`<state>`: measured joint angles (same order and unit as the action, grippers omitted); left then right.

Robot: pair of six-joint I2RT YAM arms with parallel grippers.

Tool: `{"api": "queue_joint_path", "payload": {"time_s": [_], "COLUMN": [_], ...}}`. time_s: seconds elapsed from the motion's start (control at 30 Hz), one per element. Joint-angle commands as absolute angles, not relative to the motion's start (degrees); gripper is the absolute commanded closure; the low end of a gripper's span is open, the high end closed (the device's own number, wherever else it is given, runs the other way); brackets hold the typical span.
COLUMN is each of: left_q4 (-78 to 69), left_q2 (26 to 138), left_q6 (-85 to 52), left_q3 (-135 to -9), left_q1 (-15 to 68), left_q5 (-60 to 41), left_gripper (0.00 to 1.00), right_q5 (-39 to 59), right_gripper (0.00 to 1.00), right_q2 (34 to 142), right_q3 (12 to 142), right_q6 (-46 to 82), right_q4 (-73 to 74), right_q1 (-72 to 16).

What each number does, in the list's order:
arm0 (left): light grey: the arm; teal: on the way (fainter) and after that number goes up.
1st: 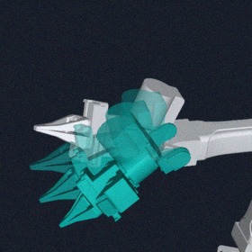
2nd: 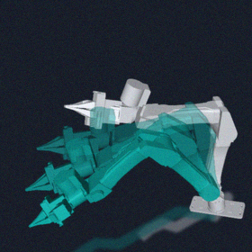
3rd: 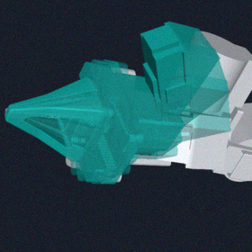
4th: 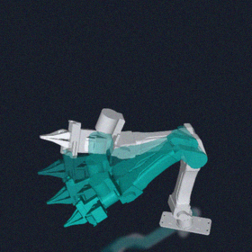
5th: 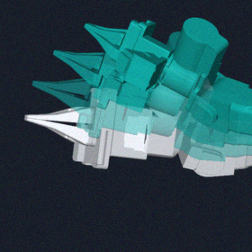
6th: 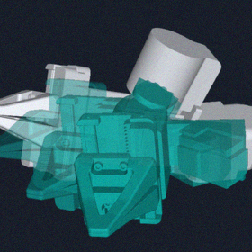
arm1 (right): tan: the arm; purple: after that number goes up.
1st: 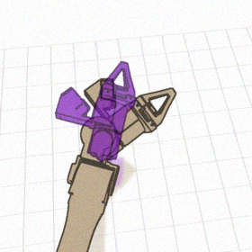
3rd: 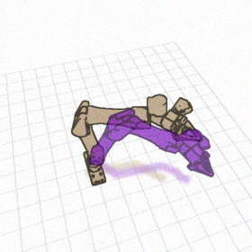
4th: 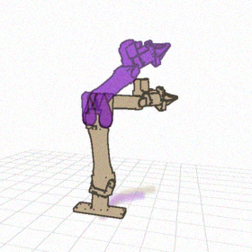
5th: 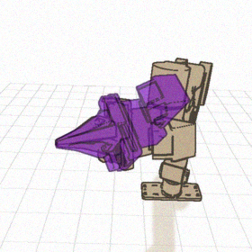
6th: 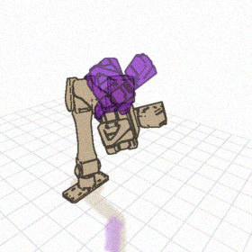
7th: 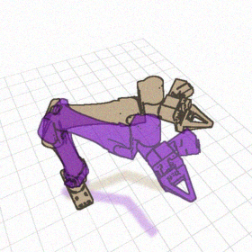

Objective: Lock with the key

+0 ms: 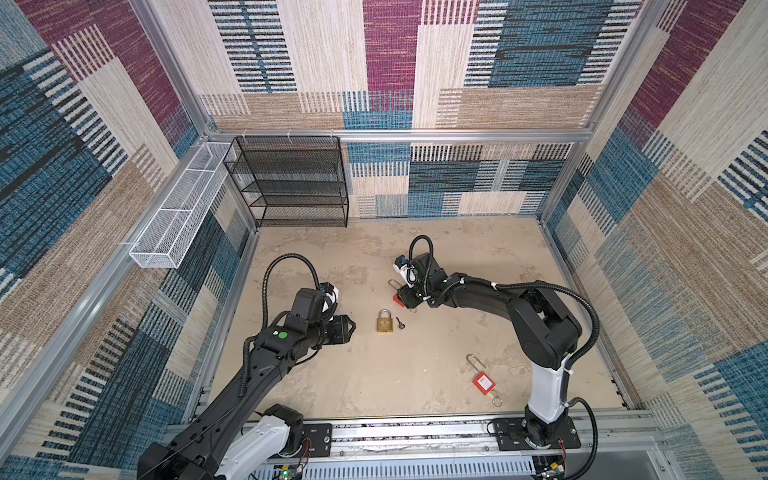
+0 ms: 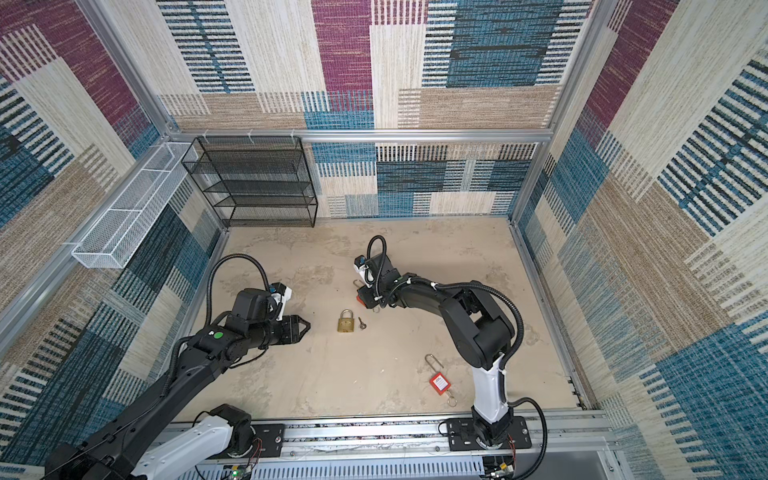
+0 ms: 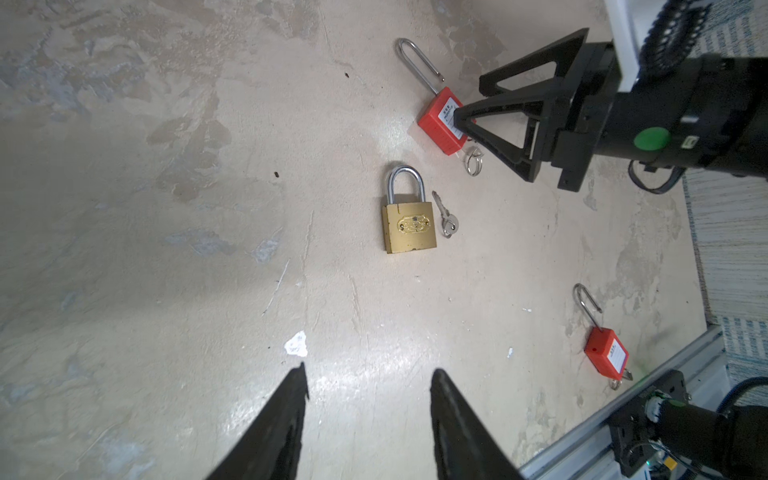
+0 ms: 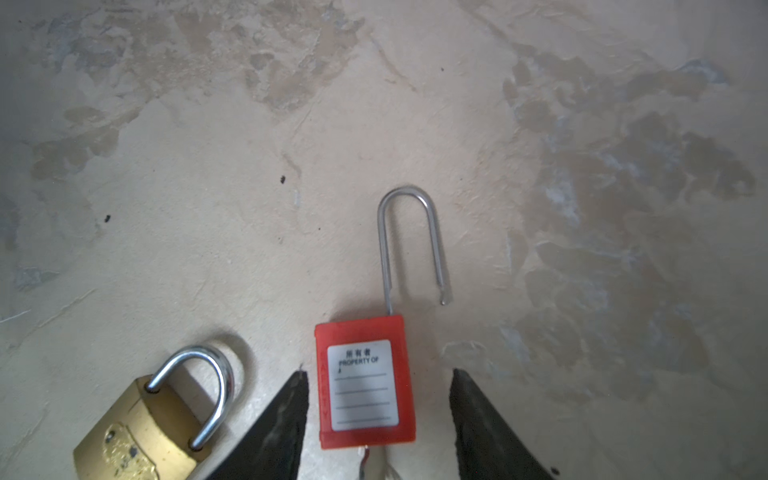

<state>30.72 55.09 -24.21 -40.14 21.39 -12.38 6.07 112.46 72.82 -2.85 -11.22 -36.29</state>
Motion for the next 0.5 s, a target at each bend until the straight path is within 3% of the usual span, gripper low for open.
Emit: {"api": "queue_joint_path", "payload": {"time_s": [0.0,0.23,0.47], "left_q4": [29.58,29.49,29.81], "left_q2": [54.89,55.45,55.66], "left_q6": [-25.04,-26.21,-26.3], "left_q3": [-39.63,-39.36,-39.79], "left_q1": [21.18,20.7,20.48], "left_q5": [-12.73,-13.27,-13.14], "left_gripper": [0.5,0.5,0.5], "right_q5": [9.28,8.34,10.27], "right_gripper": [0.42,0.41,0.48], "right_q2": [114.18,116.91,117.35], "right_q3": [74.9,76.29,75.56], "right_q6": [-3.7,-3.69,-3.38], "right_q4": [-13.42,-15.01,-14.31], "right_q1": [-35.86,-35.86,-35.78]}}
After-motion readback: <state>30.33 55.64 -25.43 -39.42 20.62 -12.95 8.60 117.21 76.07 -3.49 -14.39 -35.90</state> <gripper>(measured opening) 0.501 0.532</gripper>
